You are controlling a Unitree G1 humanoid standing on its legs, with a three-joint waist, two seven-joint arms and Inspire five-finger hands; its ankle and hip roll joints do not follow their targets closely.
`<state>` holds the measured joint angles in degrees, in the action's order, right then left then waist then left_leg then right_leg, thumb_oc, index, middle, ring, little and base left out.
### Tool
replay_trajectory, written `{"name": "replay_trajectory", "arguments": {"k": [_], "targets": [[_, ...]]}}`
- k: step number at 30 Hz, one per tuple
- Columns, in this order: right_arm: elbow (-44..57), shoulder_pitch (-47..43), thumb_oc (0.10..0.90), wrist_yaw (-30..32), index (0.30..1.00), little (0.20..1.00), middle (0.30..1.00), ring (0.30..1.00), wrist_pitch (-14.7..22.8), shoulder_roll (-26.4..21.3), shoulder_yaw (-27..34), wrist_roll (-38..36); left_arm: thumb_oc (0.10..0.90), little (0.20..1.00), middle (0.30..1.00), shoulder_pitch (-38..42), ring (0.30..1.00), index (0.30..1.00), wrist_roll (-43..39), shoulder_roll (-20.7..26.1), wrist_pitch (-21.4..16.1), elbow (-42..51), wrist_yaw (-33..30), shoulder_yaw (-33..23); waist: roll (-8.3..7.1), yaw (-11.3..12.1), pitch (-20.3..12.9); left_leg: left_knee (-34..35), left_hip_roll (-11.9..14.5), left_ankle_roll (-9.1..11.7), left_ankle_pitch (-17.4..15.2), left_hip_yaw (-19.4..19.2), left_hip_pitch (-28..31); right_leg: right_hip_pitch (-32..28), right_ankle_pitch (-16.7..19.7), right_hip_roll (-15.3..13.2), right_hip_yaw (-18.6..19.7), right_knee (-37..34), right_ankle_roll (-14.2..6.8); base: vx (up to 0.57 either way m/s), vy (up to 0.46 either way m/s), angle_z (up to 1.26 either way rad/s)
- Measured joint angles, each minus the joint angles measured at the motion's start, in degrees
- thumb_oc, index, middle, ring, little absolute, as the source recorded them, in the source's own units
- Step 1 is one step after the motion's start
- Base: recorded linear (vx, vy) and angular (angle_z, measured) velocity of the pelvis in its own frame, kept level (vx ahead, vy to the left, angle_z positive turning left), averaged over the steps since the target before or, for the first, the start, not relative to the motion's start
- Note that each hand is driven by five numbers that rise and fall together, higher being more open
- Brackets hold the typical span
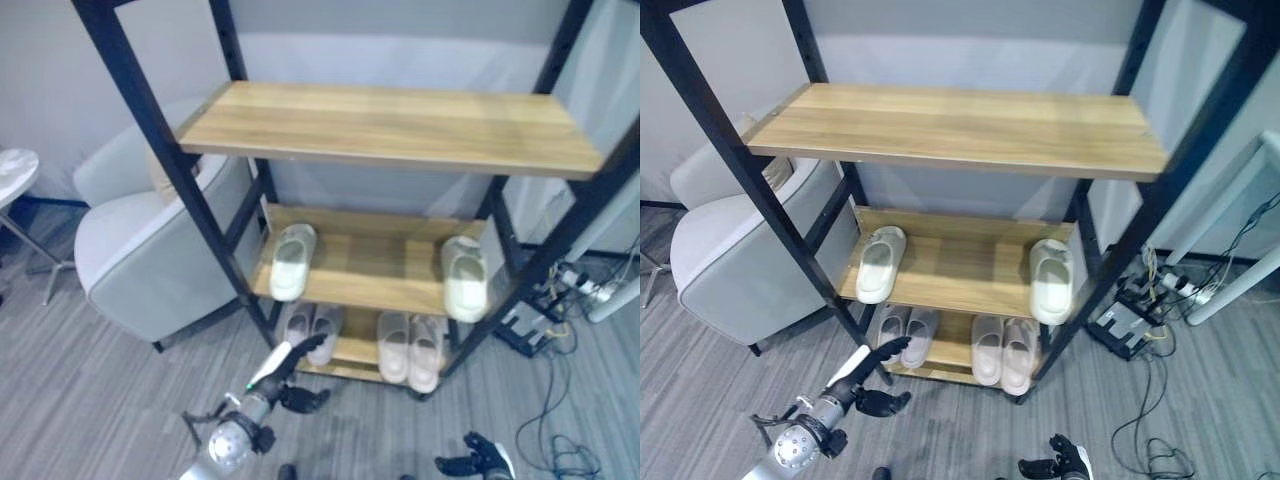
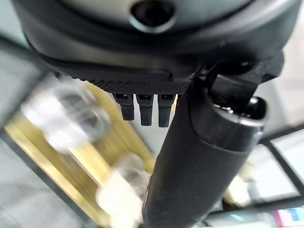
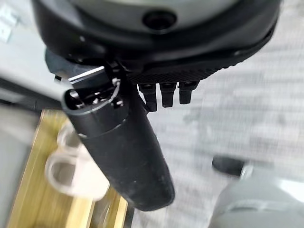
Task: Arrange the slippers neatly on the shoe rack.
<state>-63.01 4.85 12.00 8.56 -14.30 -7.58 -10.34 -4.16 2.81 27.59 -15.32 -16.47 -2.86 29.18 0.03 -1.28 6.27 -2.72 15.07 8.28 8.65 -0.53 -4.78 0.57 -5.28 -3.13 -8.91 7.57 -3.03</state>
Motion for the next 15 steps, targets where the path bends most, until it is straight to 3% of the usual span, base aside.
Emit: {"name": "replay_trajectory", "arguments": {"k": [1,2,3,5,6,9,10,11,13,15], "targets": [[-0.97,0.15,0.8,0.54,0.9,0.9,0.9,0.9,-0.16,0.33,-0.12,-1.05,0.8,0.9,0.9,-0.01,0.9,0.9,-0.47,0.25,0.0,0.78,0.99,0.79,-1.72,0.37,0.08,-0.14,0.09,-1.59,0.27,-0.85,-0.13,1.12,-0.14,0.11,-0.04,0.71,0.87,-0.06,-0.227,0.09],[-1.55,0.51,0.8,0.7,0.9,0.9,0.9,0.9,-0.13,-0.31,-0.04,-1.12,0.8,0.9,0.9,-0.04,0.9,0.9,-0.53,0.37,0.02,0.81,1.21,1.29,-1.87,0.35,-0.05,-2.01,-1.13,-2.95,-0.53,-1.02,-0.12,2.03,-0.39,0.45,0.35,1.55,1.44,-0.1,-0.316,-0.05],[-2.11,-0.11,0.8,0.85,0.9,0.9,0.9,0.9,-0.1,-1.54,-0.16,-1.13,0.8,0.9,0.9,0.19,0.9,0.9,-1.42,0.63,0.33,1.7,1.43,2.34,-1.63,-0.42,0.17,-4.01,-3.02,-2.71,-4.12,-2.11,-0.15,2.9,-0.07,0.18,0.48,2.14,1.99,-0.04,-0.145,-0.17],[-2.74,0.0,0.8,1.32,0.9,0.9,0.9,0.9,-0.17,-2.86,0.41,-1.12,0.8,0.9,0.9,0.18,0.9,0.9,-2.36,0.59,0.38,3.21,1.83,2.5,-0.96,0.0,0.26,-2.67,-6.37,-3.14,-7.12,-1.25,1.23,4.17,0.83,0.2,1.62,2.48,2.13,0.0,-0.061,-0.27],[-3.22,-0.13,0.8,1.41,0.9,0.9,0.9,0.9,-0.28,-4.02,0.46,-1.13,0.8,0.9,0.9,0.64,0.9,0.9,-2.62,1.22,0.25,5.91,1.97,1.8,0.53,-0.21,1.08,-0.15,-7.48,-4.17,-8.87,0.65,1.77,4.63,1.55,0.13,2.23,2.16,1.74,0.06,-0.02,-0.24],[-4.96,0.93,0.8,1.2,0.9,0.9,0.9,0.9,-0.67,-3.42,0.51,-1.09,0.8,0.9,0.9,0.87,0.9,0.9,-2.6,1.3,0.27,8.4,2.1,-0.07,2.04,0.04,1.09,2.71,-8.03,-4.01,-7.15,1.1,4.08,3.76,2.76,0.45,2.73,0.25,1.31,0.04,0.03,-0.12],[-5.02,1.13,0.8,1.12,0.9,0.9,0.9,0.9,-0.74,-3.39,0.5,-1.05,0.8,0.9,0.9,0.85,0.9,0.9,-2.62,1.3,0.25,8.95,2.02,-0.47,1.86,0.17,1.26,3.08,-8.32,-3.97,-7.12,1.91,4.15,3.75,3.03,0.49,3.02,-0.07,1.18,0.05,0.086,-0.08],[-5.1,1.18,0.8,1.13,0.9,0.9,0.9,0.9,-0.76,-3.32,0.56,-1.06,0.8,0.9,0.9,0.95,0.9,0.9,-2.58,1.59,0.24,9.96,1.93,-1.11,3.11,-0.03,0.97,3.28,-8.38,-4.11,-6.36,2.37,3.97,2.75,4.28,0.39,3.08,-2.17,0.83,0.04,0.076,-0.06],[-5.22,1.2,0.8,1.08,0.9,0.9,0.9,0.9,-0.82,-2.75,1.08,-1.09,0.8,0.9,0.9,0.93,0.9,0.9,-2.47,1.93,0.23,10.43,1.92,-1.88,3.88,-0.08,0.77,4.37,-8.78,-4.45,-5.72,2.28,4.58,1.31,6.07,0.24,3.29,-5.29,0.38,0.05,0.069,-0.03],[-5.13,1.41,0.8,0.94,0.9,0.9,0.9,0.9,-0.8,-1.53,1.65,-1.11,0.8,0.9,0.9,0.76,0.9,0.9,-2.34,3.37,0.23,10.42,1.55,-2.52,3.79,-0.09,0.86,5.79,-9.17,-4.38,-5.42,1.76,6.11,-1.15,7.89,0.0,3.7,-9.11,-0.2,0.06,0.111,-0.07]]}}
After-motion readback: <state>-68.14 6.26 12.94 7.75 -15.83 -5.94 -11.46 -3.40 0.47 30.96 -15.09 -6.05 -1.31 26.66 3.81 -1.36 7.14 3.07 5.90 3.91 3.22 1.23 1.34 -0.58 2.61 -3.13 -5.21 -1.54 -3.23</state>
